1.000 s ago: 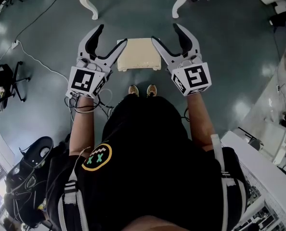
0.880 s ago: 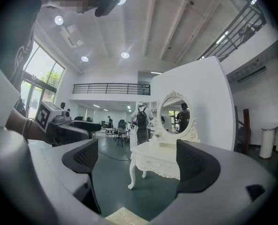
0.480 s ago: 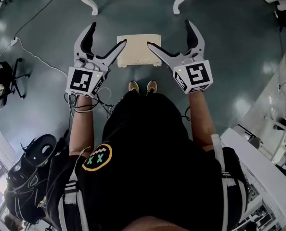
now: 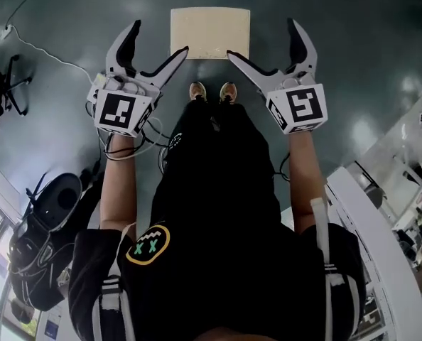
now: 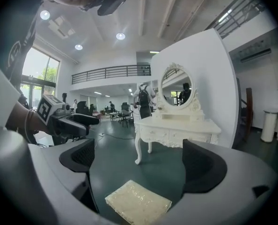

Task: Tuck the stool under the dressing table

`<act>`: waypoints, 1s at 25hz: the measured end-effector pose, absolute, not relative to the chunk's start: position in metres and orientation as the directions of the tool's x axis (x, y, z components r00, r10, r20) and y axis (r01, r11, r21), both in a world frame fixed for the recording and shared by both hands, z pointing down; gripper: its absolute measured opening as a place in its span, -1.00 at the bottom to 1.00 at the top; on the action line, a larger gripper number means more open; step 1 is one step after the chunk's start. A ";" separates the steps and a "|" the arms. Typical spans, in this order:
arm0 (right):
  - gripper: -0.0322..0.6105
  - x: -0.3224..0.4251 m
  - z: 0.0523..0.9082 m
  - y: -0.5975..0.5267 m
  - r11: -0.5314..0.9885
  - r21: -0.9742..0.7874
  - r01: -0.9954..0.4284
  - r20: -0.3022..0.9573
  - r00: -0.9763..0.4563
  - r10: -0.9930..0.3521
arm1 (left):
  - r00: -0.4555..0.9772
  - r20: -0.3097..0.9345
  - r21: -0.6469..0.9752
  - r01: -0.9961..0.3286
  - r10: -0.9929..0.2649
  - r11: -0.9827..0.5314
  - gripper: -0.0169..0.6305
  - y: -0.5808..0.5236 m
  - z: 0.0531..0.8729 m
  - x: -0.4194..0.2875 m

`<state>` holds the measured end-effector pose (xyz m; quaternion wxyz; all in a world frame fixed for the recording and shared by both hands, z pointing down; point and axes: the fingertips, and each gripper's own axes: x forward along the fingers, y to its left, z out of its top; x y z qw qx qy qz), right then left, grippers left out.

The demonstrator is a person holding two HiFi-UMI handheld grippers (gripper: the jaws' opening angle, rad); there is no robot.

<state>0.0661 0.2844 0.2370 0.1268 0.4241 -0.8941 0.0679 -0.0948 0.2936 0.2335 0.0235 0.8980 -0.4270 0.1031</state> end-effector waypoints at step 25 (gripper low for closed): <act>0.96 0.123 0.835 0.302 0.274 -0.320 -0.907 0.821 -0.410 -0.397 | 0.457 0.731 0.359 -0.889 -0.507 -0.285 0.49 0.306 0.834 -0.156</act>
